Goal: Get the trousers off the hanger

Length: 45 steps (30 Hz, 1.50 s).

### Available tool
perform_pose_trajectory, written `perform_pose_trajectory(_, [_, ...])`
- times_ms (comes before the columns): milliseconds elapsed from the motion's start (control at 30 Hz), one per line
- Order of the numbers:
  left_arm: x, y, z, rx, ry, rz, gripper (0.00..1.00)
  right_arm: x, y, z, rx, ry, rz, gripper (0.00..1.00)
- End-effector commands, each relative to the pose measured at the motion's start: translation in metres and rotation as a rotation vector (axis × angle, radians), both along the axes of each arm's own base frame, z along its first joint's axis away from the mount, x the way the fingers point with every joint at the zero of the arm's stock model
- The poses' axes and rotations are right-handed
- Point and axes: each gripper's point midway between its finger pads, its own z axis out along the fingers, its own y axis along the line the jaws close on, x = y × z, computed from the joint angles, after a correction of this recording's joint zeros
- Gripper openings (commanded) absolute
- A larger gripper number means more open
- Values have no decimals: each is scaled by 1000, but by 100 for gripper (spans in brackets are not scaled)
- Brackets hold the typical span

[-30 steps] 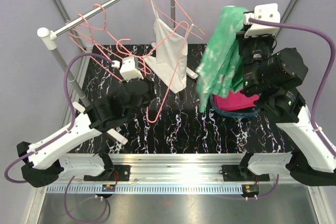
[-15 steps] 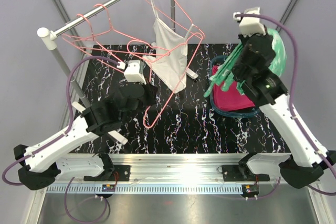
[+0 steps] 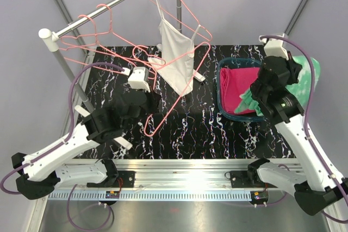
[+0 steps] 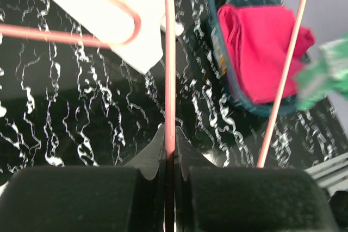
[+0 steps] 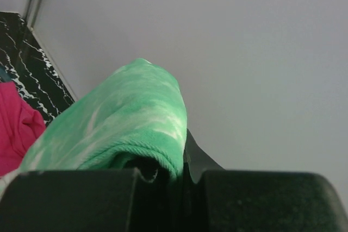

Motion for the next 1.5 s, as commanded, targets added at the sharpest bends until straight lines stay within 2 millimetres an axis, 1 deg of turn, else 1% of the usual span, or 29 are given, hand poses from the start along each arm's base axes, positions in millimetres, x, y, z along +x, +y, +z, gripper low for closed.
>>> perform_pose_trajectory(0, [-3, -4, 1, -19, -16, -37, 0, -34, -19, 24, 96, -155, -92, 0])
perform_pose_trajectory(67, [-4, -4, -4, -6, -9, -46, 0, -37, -20, 16, 87, -111, -100, 0])
perform_pose_trajectory(167, [-5, -6, -6, 0, -8, -59, 0, -32, -18, 0, 48, -56, -105, 0])
perform_pose_trajectory(267, [-7, -7, -7, -4, -9, -73, 0, -19, -12, -25, 28, 8, -112, 0])
perform_pose_trajectory(333, [-8, -8, -7, -8, -6, -84, 0, -10, -8, -36, 31, 30, -110, 0])
perform_pose_trajectory(433, [-11, -10, -7, -14, -2, -101, 0, 15, 1, -52, 44, 50, -109, 0])
perform_pose_trajectory(467, [-12, -11, -6, -18, -2, -107, 0, 31, 10, -63, 61, 64, -89, 0])
perform_pose_trajectory(533, [-12, -10, -5, -16, -3, -106, 0, 49, 20, -76, 71, 93, -68, 0])
perform_pose_trajectory(567, [-12, -8, -5, -13, -3, -104, 0, 66, 29, -101, 76, 161, -59, 0])
perform_pose_trajectory(600, [-13, -6, -1, -17, -10, -102, 0, 76, 36, -102, 97, 166, -50, 0])
perform_pose_trajectory(633, [-13, -6, 0, -19, -13, -102, 0, 84, 41, -112, 109, 195, -42, 0])
perform_pose_trajectory(667, [-14, -4, 0, -11, -11, -103, 0, 95, 50, -143, 124, 286, -45, 0])
perform_pose_trajectory(700, [-14, -3, 1, -7, -16, -101, 0, 104, 57, -141, 160, 284, -35, 0])
perform_pose_trajectory(733, [-13, 0, 3, 1, -20, -93, 0, 109, 62, -150, 178, 312, -32, 0])
perform_pose_trajectory(767, [-13, 2, 4, 4, -21, -89, 0, 119, 71, -174, 195, 374, -25, 0])
perform_pose_trajectory(800, [-12, 4, 5, 9, -23, -82, 0, 127, 76, -176, 219, 374, -14, 0])
perform_pose_trajectory(833, [-13, 5, 6, 13, -25, -80, 0, 132, 80, -184, 229, 393, -5, 0])
perform_pose_trajectory(867, [-13, 6, 5, 15, -23, -77, 0, 139, 88, -202, 253, 431, 8, 0])
perform_pose_trajectory(900, [-12, 7, 5, 19, -23, -71, 0, 146, 95, -204, 282, 426, 24, 0])
perform_pose_trajectory(933, [-13, 8, 3, 20, -21, -71, 0, 151, 103, -217, 322, 442, 42, 0])
perform_pose_trajectory(1067, [-13, 9, -1, 28, -16, -66, 0, 169, 126, -236, 436, 445, 104, 0])
perform_pose_trajectory(1100, [-13, 9, -1, 29, -13, -65, 0, 174, 130, -237, 466, 439, 117, 0])
perform_pose_trajectory(1133, [-12, 9, -2, 30, -13, -64, 0, 178, 138, -247, 513, 460, 137, 0])
perform_pose_trajectory(1200, [-12, 9, -2, 31, -12, -62, 0, 188, 144, -242, 563, 435, 158, 0])
perform_pose_trajectory(1233, [-12, 9, -3, 32, -10, -61, 0, 191, 148, -247, 591, 440, 165, 0])
perform_pose_trajectory(1267, [-12, 9, -3, 32, -10, -61, 0, 197, 149, -240, 612, 418, 172, 0])
perform_pose_trajectory(1333, [-12, 9, -2, 28, -10, -62, 0, 200, 155, -238, 658, 419, 191, 0])
perform_pose_trajectory(1400, [-12, 9, 0, 23, -12, -62, 0, 205, 151, -232, 654, 397, 181, 0])
perform_pose_trajectory(1467, [-12, 8, 0, 21, -11, -63, 0, 206, 140, -240, 658, 409, 147, 0])
